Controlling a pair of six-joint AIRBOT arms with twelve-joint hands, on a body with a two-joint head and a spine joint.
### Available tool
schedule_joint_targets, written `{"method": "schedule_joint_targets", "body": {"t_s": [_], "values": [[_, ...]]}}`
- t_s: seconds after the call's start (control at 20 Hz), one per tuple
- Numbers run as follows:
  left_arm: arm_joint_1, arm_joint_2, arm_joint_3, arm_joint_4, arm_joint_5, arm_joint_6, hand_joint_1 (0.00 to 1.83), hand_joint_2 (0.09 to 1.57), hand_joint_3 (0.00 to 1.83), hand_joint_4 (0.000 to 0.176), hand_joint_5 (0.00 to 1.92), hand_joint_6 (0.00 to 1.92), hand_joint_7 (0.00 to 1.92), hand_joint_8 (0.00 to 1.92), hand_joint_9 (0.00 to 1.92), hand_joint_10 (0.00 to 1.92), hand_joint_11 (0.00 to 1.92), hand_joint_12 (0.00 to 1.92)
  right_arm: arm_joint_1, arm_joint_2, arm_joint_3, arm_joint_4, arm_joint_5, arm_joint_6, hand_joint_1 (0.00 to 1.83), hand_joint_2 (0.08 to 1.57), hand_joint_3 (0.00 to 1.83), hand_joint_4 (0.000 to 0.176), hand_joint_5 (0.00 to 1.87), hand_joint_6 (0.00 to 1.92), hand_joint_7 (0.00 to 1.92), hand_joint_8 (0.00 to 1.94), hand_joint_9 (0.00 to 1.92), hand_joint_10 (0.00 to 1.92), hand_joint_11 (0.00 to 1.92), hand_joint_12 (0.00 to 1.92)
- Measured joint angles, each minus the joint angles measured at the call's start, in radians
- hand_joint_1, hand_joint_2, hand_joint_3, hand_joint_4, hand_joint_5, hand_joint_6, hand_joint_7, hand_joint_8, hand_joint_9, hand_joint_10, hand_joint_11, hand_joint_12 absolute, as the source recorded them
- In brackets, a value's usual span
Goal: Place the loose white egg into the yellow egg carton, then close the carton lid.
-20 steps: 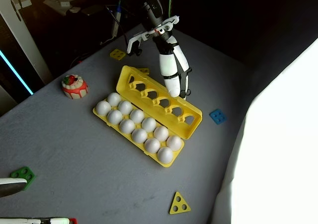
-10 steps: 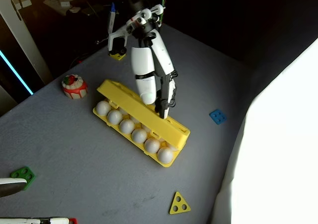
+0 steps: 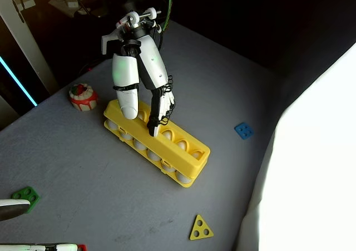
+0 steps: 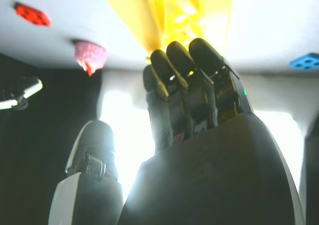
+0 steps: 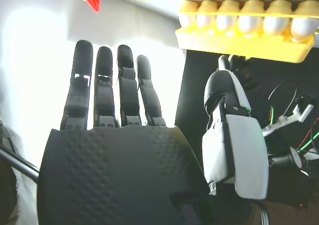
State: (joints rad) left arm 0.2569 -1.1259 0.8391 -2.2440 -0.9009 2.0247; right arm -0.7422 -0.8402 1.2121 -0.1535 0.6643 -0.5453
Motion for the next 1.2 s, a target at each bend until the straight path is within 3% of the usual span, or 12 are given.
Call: {"method": "schedule_joint_targets", "body": {"t_s": [1.0, 1.2], "values": [[0.052, 0.001, -0.026, 0.049, 0.023, -0.016, 0.21, 1.32, 0.0, 0.0, 0.55, 0.01, 0.41, 0.68, 0.25, 1.06, 0.04, 1.65, 0.0, 0.0, 0.001, 0.002, 0.004, -0.002, 0.21, 1.21, 0.0, 0.0, 0.13, 0.44, 0.31, 0.0, 0.01, 0.64, 0.0, 1.09], [0.017, 0.001, -0.018, 0.073, 0.039, 0.074, 0.18, 1.33, 0.0, 0.0, 0.53, 0.0, 0.4, 0.65, 0.24, 1.06, 0.01, 1.65, 0.0, 0.0, 0.001, 0.002, 0.004, -0.002, 0.18, 1.22, 0.0, 0.0, 0.12, 0.45, 0.32, 0.01, 0.02, 0.64, 0.0, 1.09]]}}
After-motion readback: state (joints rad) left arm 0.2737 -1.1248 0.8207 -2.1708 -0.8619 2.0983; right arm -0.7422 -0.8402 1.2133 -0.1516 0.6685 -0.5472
